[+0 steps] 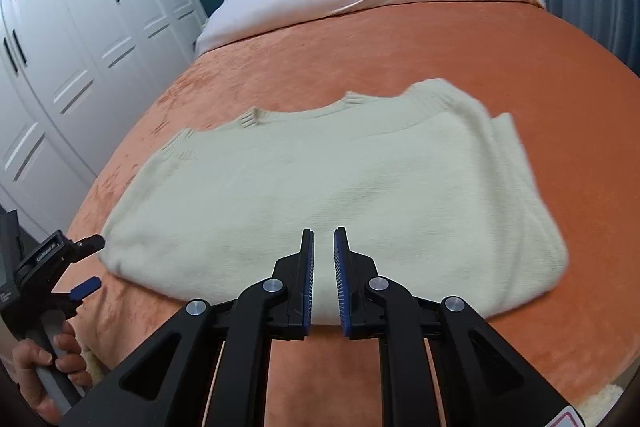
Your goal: Fold small clothes
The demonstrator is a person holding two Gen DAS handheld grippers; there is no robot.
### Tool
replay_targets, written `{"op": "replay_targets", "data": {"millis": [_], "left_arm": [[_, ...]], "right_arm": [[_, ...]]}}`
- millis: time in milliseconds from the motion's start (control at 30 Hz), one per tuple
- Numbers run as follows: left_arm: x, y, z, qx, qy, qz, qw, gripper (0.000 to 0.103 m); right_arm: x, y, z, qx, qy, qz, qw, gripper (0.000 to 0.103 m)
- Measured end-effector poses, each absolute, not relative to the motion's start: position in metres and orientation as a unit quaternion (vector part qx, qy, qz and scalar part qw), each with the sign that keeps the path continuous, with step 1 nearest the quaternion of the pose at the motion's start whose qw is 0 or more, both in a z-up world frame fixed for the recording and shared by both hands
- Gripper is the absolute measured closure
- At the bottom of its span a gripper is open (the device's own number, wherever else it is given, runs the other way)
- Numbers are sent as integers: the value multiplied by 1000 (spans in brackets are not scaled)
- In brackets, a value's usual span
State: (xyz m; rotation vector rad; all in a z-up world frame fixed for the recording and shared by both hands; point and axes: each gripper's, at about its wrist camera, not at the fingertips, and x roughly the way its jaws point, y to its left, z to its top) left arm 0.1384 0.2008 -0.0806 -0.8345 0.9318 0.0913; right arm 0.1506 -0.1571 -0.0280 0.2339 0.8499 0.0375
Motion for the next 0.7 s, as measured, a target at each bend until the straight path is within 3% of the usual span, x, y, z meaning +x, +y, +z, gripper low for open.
{"op": "replay_targets", "data": {"millis": [133,300,400,467,533,600,700], "left_arm": [[134,218,-95,-477,409,43,777,13],[153,208,-94,-464,403,41,788,5],[165,204,-95,-466,391,54,792,6],[174,201,-93,-456,390,52,798,19],[183,199,-95,-460,406,32,789,54],[185,199,-87,-463,407,24,787,70],[191,174,-47,-389,397,-8,831,81]], "right_arm": [[172,-126,-63,87,452,31,887,91],[171,-127,-72,104,444,31,889,91],[166,-131,-75,95,446,32,889,92],[165,-131,-75,91,446,31,890,91],[164,-132,-76,91,444,32,891,91],[162,-134,-77,94,441,35,892,91],[161,-138,-76,108,438,41,892,92]]}}
